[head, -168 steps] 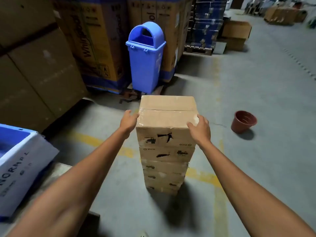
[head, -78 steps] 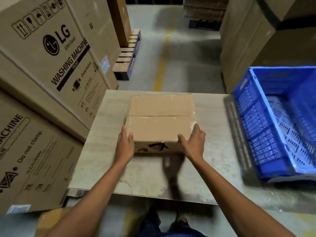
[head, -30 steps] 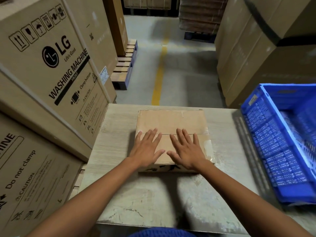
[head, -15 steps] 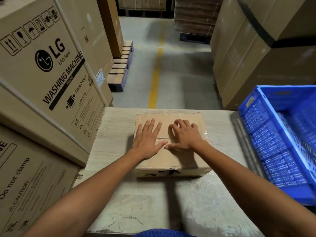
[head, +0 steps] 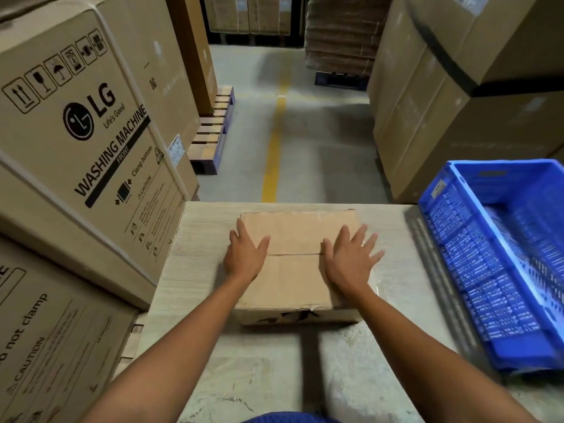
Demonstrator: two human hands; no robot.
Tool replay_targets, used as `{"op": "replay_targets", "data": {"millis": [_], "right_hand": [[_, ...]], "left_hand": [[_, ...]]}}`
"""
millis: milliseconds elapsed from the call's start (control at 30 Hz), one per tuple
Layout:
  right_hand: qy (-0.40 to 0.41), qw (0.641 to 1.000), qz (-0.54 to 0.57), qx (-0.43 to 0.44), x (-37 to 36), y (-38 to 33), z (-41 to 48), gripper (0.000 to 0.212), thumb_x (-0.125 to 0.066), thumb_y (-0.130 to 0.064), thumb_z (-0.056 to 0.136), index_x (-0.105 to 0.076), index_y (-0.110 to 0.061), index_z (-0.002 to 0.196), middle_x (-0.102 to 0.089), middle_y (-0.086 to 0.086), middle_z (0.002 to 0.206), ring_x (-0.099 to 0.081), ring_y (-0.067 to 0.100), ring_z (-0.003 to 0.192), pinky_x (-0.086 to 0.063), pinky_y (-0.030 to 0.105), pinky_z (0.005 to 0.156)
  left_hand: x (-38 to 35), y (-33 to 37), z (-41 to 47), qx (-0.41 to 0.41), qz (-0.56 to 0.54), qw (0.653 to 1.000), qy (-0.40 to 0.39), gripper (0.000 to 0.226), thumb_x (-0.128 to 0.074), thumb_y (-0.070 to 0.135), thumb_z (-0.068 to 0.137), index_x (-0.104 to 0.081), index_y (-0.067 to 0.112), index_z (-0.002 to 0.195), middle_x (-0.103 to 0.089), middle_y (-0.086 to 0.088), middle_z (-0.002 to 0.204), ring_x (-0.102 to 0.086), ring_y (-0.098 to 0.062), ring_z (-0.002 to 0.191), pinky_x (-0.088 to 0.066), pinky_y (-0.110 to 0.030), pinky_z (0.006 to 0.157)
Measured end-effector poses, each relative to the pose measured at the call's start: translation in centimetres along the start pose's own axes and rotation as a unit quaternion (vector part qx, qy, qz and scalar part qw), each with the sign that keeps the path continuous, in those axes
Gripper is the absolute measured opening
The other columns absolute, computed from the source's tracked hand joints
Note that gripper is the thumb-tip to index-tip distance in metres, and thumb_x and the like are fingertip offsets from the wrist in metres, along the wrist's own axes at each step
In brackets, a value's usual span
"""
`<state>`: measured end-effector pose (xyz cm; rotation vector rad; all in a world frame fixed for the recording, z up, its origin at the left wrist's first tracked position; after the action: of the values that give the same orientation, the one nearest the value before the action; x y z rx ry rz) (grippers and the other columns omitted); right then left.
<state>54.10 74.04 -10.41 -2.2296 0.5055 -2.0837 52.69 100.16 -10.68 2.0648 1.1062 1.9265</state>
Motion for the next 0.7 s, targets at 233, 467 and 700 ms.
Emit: {"op": "replay_targets", "data": {"millis": [233, 467, 700], "right_hand": [[0.013, 0.979, 0.180, -0.093, 1.3, 1.7, 0.8, 0.076, -0.061, -0.063, 0.085, -0.034, -0.027, 0.146, -0.041, 0.013, 0.144, -0.046, 0.038, 0.125, -0.042, 0.058, 0.100], [0.129, 0.942, 0.291, -0.109, 5.9, 1.6, -0.8, 0.078, -0.057, -0.065, 0.089, -0.022, -0.041, 0.154, -0.037, 0.011, 0.125, -0.043, 0.031, 0.114, -0.045, 0.050, 0.094], [0.186, 0.869, 0.434, -0.148, 7.7, 1.0, -2.4, 0.055, -0.060, -0.058, 0.091, -0.036, -0.013, 0.110, -0.041, 0.008, 0.116, -0.048, 0.032, 0.104, -0.047, 0.046, 0.089]], "left_hand": [[0.5, -1.5, 0.7, 0.032, -0.203, 0.978, -0.023, 0.062, -0.072, 0.052, 0.084, -0.053, 0.020, 0.133, -0.066, -0.004, 0.124, -0.061, -0.027, 0.108, -0.045, -0.032, 0.081], [3.8, -0.7, -0.8, -0.018, -0.316, 0.946, 0.071, 0.072, -0.045, 0.075, 0.087, -0.049, 0.027, 0.141, -0.062, 0.003, 0.133, -0.058, -0.020, 0.121, -0.049, -0.046, 0.102], [8.1, -0.2, -1.2, -0.012, -0.383, 0.913, 0.139, 0.060, -0.047, 0.069, 0.092, -0.064, 0.019, 0.123, -0.065, 0.001, 0.120, -0.058, -0.018, 0.112, -0.047, -0.035, 0.094]]}}
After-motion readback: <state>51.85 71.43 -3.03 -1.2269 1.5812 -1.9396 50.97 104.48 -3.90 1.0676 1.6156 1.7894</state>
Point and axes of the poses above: each hand's wrist, its own z-axis towards the middle knuckle, its own x-axis out of the back of the hand, y = z × x, the point moved 7 cm from there along z, towards the middle knuckle
